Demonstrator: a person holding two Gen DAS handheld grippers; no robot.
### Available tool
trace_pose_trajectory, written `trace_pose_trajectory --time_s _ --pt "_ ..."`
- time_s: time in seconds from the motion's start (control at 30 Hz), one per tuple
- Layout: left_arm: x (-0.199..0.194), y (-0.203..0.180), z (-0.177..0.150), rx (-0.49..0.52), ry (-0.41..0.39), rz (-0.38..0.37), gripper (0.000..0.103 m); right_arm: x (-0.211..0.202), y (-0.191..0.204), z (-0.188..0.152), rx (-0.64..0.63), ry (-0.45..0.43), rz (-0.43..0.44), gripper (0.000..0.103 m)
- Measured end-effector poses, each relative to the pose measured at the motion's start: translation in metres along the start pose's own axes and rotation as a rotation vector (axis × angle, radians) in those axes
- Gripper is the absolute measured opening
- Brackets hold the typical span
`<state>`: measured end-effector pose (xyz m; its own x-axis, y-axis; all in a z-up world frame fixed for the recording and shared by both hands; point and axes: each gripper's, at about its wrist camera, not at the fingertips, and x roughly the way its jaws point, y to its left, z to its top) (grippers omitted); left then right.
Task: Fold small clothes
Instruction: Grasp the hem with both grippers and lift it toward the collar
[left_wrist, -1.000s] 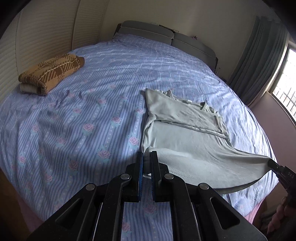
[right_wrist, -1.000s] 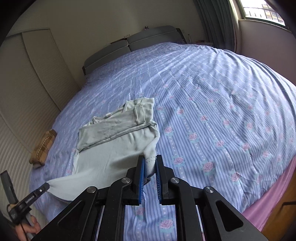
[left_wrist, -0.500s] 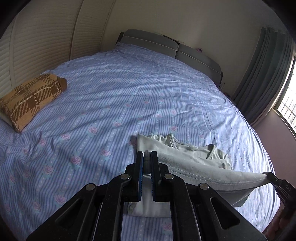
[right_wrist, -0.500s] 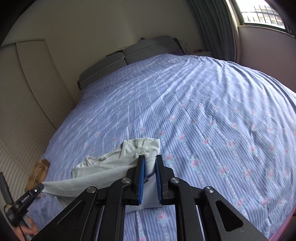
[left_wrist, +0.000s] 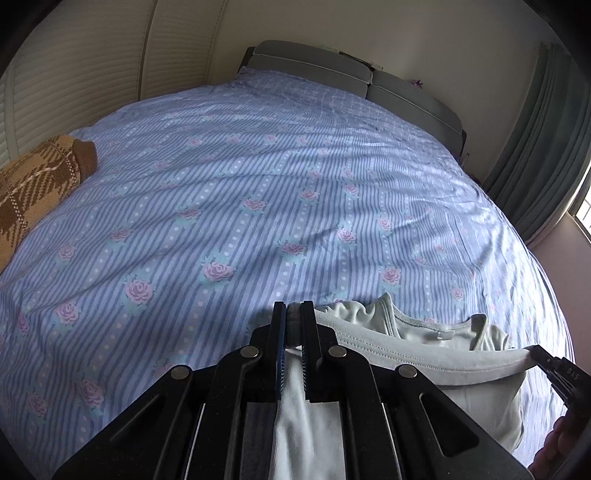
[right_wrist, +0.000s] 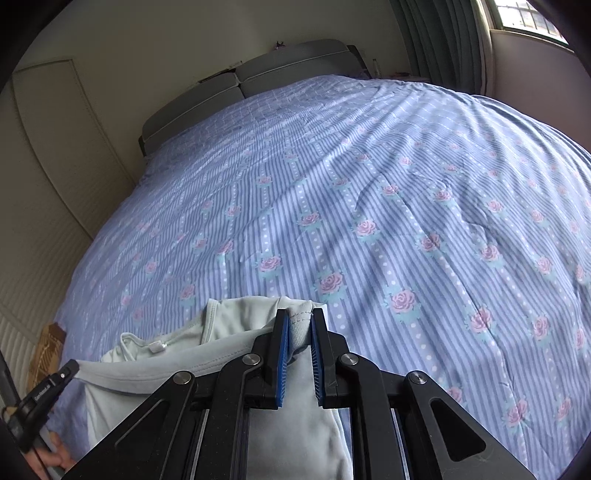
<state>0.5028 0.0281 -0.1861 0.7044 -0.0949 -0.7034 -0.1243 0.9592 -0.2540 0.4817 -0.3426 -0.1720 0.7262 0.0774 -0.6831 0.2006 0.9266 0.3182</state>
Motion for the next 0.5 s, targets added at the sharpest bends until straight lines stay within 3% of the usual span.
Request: trace_pose_trajectory --time_s 0.3,0.4,0.43,0.47,0.5 --pt "0.021 -0.003 -0.015 0.066 0.014 0.041 0.01 0.03 0.0 -0.007 -0.056 0.018 -0.04 0.015" --pt "0.014 -0.008 -0.015 0.097 0.002 0.045 0.026 0.029 -0.001 -0.008 -0.063 0.025 -0.068 0.036" --pt "0.008 -0.009 -0.016 0.105 -0.007 0.046 0.04 0.026 -0.002 -0.007 -0.062 0.019 -0.077 0.046" --pt "0.001 -0.01 -0.016 0.118 -0.021 0.041 0.047 0.021 -0.002 -0.007 -0.062 0.007 -0.084 0.052" --pt "-0.007 -0.012 -0.019 0.135 -0.037 0.036 0.049 0.014 -0.002 -0.008 -0.064 -0.009 -0.094 0.054"
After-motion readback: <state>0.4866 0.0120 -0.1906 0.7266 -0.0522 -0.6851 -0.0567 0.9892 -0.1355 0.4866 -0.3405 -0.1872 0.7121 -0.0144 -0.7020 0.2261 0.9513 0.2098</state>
